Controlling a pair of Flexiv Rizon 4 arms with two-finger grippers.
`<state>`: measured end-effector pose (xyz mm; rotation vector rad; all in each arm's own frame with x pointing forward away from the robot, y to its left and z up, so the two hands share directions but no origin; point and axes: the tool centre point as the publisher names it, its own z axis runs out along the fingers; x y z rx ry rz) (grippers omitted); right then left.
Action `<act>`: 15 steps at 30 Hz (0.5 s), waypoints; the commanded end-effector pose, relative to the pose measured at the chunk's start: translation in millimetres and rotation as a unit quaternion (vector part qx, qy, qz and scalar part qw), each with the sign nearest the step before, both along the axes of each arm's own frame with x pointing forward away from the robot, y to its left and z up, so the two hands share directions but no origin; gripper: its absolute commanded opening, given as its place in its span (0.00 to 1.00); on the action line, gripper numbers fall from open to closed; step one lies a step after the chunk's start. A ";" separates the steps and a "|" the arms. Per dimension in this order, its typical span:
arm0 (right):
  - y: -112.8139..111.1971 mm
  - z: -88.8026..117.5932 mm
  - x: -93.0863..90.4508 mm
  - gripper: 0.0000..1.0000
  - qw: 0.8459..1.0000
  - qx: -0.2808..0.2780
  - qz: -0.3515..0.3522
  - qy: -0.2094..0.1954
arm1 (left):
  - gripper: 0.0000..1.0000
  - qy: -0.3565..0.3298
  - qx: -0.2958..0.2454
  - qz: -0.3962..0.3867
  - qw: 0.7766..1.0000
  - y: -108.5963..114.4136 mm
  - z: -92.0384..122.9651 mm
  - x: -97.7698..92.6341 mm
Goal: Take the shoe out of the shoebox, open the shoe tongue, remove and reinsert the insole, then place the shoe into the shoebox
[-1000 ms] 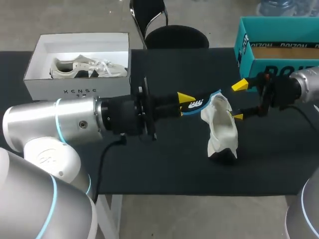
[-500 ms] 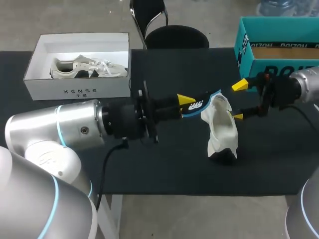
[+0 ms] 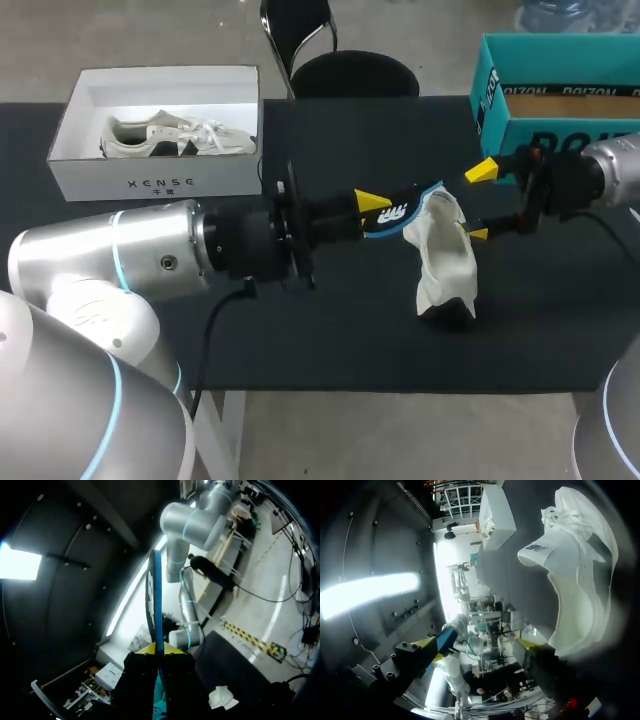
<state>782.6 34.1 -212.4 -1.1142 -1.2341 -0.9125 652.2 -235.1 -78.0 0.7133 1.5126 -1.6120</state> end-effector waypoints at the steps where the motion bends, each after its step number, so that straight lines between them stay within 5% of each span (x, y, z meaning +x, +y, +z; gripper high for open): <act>1: 0.9 0.1 -1.0 1.00 1.000 -0.001 -0.001 0.000 | 0.00 -0.032 0.037 0.011 0.999 2.2 -7.4 -4.2; 15: 0.9 0.1 -1.0 1.00 1.000 -0.001 -0.001 0.000 | 0.00 -0.106 0.117 -0.012 0.987 35.5 -68.0 -23.8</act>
